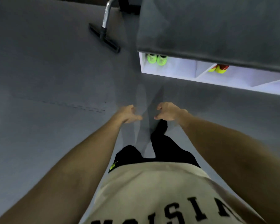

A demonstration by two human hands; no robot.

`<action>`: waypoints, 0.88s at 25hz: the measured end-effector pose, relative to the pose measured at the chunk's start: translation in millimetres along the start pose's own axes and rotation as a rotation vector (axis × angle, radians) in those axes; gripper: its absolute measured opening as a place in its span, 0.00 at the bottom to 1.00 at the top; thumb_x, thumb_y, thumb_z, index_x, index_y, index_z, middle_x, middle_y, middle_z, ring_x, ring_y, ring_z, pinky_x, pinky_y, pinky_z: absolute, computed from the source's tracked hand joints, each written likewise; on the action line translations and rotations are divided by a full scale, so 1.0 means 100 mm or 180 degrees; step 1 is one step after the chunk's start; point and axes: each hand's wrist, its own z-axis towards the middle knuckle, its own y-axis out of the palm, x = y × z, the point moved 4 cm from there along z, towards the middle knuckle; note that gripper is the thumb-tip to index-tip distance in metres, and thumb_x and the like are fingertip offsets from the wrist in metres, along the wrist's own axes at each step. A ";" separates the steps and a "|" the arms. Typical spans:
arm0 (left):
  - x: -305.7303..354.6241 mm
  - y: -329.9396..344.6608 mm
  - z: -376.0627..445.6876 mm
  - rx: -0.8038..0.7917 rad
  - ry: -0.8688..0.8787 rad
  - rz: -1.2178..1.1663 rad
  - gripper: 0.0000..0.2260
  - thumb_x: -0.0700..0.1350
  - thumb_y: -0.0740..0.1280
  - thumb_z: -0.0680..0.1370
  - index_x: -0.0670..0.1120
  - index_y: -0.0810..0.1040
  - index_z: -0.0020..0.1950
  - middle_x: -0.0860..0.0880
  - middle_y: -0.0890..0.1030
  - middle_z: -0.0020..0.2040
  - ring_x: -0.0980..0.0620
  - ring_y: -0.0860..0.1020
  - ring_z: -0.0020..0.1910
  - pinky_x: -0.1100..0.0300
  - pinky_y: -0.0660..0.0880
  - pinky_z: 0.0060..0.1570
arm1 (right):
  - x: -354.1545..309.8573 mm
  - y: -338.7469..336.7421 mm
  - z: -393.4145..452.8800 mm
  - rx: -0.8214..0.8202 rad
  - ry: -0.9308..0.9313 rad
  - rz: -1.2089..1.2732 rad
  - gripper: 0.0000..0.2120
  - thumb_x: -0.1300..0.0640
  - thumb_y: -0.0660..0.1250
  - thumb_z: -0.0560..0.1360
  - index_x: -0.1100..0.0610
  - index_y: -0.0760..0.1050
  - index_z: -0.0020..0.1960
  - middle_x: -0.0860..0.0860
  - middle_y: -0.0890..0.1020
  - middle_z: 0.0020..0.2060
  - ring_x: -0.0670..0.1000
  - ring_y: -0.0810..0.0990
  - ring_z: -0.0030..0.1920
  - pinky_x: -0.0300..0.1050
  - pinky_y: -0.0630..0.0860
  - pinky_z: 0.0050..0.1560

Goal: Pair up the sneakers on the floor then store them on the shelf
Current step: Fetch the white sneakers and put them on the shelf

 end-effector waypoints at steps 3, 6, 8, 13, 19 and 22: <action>-0.16 -0.23 -0.32 0.0236 -0.0237 -0.0536 0.28 0.55 0.74 0.72 0.45 0.71 0.68 0.45 0.74 0.66 0.45 0.74 0.63 0.56 0.70 0.60 | -0.21 -0.21 -0.07 -0.0010 -0.0191 -0.0323 0.23 0.50 0.69 0.75 0.59 0.73 0.66 0.55 0.76 0.64 0.57 0.74 0.64 0.48 0.72 0.63; -0.44 -0.39 -0.48 0.0440 -0.0444 -0.0774 0.29 0.56 0.73 0.73 0.45 0.71 0.69 0.44 0.75 0.65 0.45 0.74 0.63 0.57 0.69 0.58 | -0.51 -0.30 0.08 -0.0157 -0.0362 -0.0627 0.26 0.49 0.70 0.73 0.58 0.71 0.68 0.55 0.74 0.66 0.57 0.73 0.66 0.46 0.70 0.64; -0.70 -0.47 -0.58 0.0510 -0.0605 -0.0864 0.27 0.55 0.74 0.72 0.46 0.73 0.66 0.45 0.77 0.61 0.47 0.76 0.57 0.59 0.69 0.52 | -0.81 -0.31 0.22 -0.0260 -0.0449 -0.0793 0.30 0.46 0.73 0.70 0.57 0.70 0.68 0.54 0.74 0.66 0.56 0.73 0.66 0.48 0.70 0.65; -1.55 -0.70 -0.65 0.0465 -0.0907 -0.1225 0.25 0.55 0.75 0.71 0.46 0.75 0.63 0.49 0.78 0.55 0.51 0.75 0.49 0.63 0.71 0.43 | -1.79 -0.21 0.59 -0.0376 -0.0610 -0.1169 0.31 0.45 0.74 0.68 0.53 0.71 0.67 0.54 0.75 0.65 0.57 0.75 0.64 0.53 0.72 0.65; -2.60 -1.64 -0.61 0.0549 -0.0905 -0.1107 0.31 0.59 0.73 0.70 0.50 0.69 0.70 0.47 0.73 0.69 0.45 0.72 0.65 0.56 0.70 0.62 | -3.09 -0.30 1.09 -0.0325 -0.0605 -0.1383 0.29 0.45 0.73 0.69 0.53 0.71 0.66 0.53 0.76 0.64 0.56 0.75 0.63 0.53 0.72 0.64; -3.10 -2.30 -0.55 0.0652 -0.0883 -0.0984 0.32 0.59 0.73 0.70 0.49 0.70 0.70 0.46 0.73 0.68 0.44 0.72 0.65 0.52 0.70 0.64 | -3.87 -0.49 1.27 -0.0232 -0.0689 -0.1238 0.28 0.45 0.72 0.70 0.53 0.70 0.66 0.53 0.75 0.63 0.56 0.75 0.61 0.55 0.73 0.63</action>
